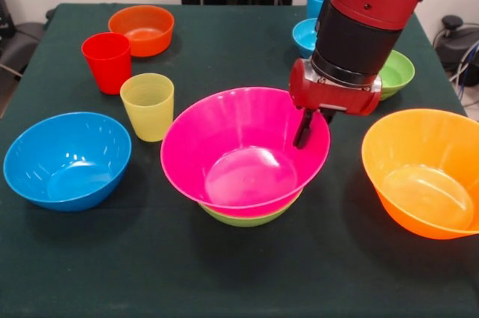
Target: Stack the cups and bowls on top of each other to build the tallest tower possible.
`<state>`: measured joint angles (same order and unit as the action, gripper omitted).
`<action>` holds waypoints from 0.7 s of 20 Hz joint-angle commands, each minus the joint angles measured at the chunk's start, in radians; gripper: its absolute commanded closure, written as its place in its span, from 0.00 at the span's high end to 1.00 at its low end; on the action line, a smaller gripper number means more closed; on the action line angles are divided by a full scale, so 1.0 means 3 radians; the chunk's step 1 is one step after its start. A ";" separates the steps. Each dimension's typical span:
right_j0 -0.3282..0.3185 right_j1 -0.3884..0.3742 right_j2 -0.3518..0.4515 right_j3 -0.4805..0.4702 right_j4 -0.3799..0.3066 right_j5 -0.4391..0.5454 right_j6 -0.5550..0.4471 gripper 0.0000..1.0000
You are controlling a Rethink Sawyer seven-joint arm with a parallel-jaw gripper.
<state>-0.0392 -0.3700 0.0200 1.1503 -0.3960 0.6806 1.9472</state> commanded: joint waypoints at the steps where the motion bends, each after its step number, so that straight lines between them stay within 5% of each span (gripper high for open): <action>1: 0.0058 0.0329 0.0208 -0.0087 -0.0346 -0.0036 -0.0454 0.00; 3: 0.0085 0.0327 0.0170 -0.0114 -0.0379 0.0015 -0.0465 0.00; 4: 0.0102 0.0320 0.0147 -0.0126 -0.0413 0.0030 -0.0457 1.00; 14: 0.0075 0.0267 0.0194 -0.0071 -0.0336 0.0154 -0.0456 1.00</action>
<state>-0.0318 -0.3359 0.0153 1.1315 -0.4250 0.6802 1.9472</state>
